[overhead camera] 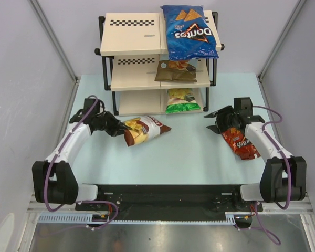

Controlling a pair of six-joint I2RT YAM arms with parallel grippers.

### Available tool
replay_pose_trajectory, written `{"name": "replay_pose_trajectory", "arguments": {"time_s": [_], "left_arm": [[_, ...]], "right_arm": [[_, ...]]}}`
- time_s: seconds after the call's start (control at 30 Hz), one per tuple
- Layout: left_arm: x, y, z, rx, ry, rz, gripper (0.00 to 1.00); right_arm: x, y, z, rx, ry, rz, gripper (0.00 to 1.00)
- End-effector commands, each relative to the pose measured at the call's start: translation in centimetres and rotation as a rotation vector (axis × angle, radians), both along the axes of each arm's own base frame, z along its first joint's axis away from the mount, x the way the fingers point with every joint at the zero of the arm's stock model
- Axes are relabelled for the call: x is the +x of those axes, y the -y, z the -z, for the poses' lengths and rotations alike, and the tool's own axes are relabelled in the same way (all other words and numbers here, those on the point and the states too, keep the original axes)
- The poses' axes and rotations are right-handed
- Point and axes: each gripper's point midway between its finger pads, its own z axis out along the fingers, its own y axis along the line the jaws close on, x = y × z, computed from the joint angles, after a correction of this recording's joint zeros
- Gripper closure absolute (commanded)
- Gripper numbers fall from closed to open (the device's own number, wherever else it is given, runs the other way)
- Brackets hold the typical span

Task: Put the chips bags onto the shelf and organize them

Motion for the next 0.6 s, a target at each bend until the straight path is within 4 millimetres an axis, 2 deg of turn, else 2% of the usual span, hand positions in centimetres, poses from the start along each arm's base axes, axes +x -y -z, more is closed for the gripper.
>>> {"name": "replay_pose_trajectory", "arguments": {"time_s": [0.0,0.03,0.07,0.17,0.27,0.3,0.37,0.5,0.57], "left_arm": [[2.0,-2.9,-3.2,0.081,0.090,-0.121,1.00],[2.9,-3.4,-4.4,0.104,0.123,-0.127,1.00],[3.2,-4.1,-4.6,0.129,0.119,-0.143,1.00],[5.8,-6.2,-6.1,0.173,0.208,-0.225,1.00],[7.8,-6.7,-7.3,0.128,0.261,-0.281,1.00],[8.2,-6.7,-7.7,0.118,0.273,-0.285,1.00],[9.3,-6.8,-8.8,0.100,0.316,-0.308,1.00],[10.2,-6.3,-8.6,0.047,0.302,-0.318,1.00],[10.3,-4.9,-10.3,-0.041,0.305,-0.292,1.00]], "right_arm": [[1.2,-0.2,-1.7,0.041,0.058,-0.012,0.44],[1.7,0.2,-2.0,0.047,0.076,0.006,0.45],[1.8,0.4,-2.3,0.053,0.083,0.012,0.46],[2.7,0.9,-3.1,0.082,0.116,0.029,0.47],[2.9,0.6,-3.5,0.110,0.132,0.018,0.48],[3.2,1.5,-3.4,0.112,0.130,0.041,0.48],[3.3,1.8,-3.5,0.118,0.131,0.044,0.48],[3.8,2.4,-4.1,0.117,0.166,0.054,0.48],[3.9,2.7,-4.3,0.115,0.177,0.058,0.48]]}}
